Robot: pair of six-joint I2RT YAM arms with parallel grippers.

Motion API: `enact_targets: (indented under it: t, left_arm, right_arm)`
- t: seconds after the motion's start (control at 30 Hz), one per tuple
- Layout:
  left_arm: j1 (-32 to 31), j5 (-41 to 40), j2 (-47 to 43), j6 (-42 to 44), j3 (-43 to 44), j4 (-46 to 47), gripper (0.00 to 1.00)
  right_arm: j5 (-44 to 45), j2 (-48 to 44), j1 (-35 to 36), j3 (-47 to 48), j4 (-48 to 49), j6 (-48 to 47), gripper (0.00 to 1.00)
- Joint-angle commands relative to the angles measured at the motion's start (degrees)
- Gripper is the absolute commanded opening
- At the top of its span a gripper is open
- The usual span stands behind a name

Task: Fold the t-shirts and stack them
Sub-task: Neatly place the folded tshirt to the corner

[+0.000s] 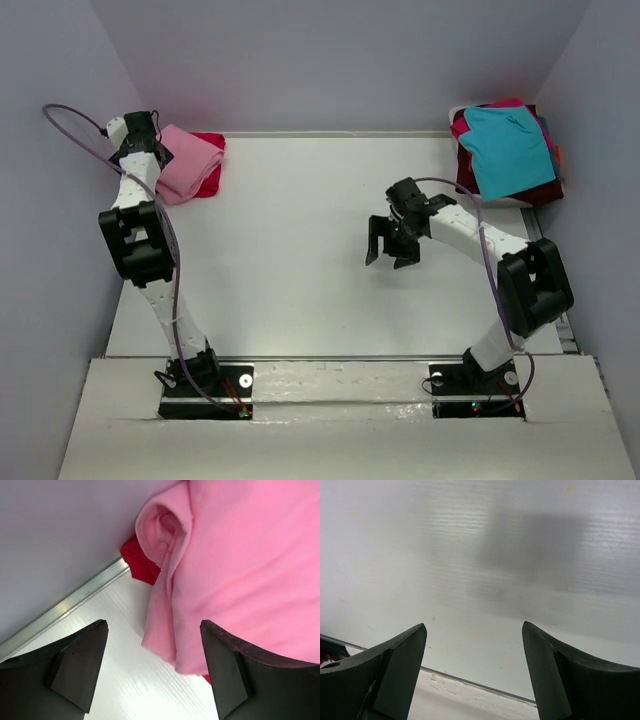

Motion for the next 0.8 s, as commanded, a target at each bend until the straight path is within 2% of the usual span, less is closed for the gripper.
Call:
enact_targets:
  t: [0.0,0.1,0.23,0.37,0.6,0.77]
  left_arm:
    - [0.6,0.0,-14.0,0.7,-1.5,0.5,0.86]
    - [0.6,3.0,-21.5,0.1,-4.0,0.9,0.86]
    - [-2.7,7.1,-25.8,0.8,-6.2,-0.9,0.86]
    - [-11.3,8.9,-29.1,2.4,-9.3,-3.4,0.86]
    - [-25.3,13.2,-31.1,4.1,-13.4,-4.9,0.86]
    - [-32.0,12.3,-30.3,5.3,-17.5,-6.5,0.86]
  right_arm:
    - [3.3,-4.1,-0.3,7.6,-0.4,-2.2,0.83]
    - [4.1,-4.0,-0.3,10.9,-1.0,-3.3,0.85]
    - [5.3,-3.6,-0.3,15.2,-1.7,-3.8,0.89]
    - [6.4,-3.6,-0.3,19.1,-1.6,-3.5,1.00]
    - [8.5,-1.5,-0.3,24.4,-2.1,-2.4,1.00]
    - [7.5,0.2,-0.3,25.6,-2.1,-1.9,1.00]
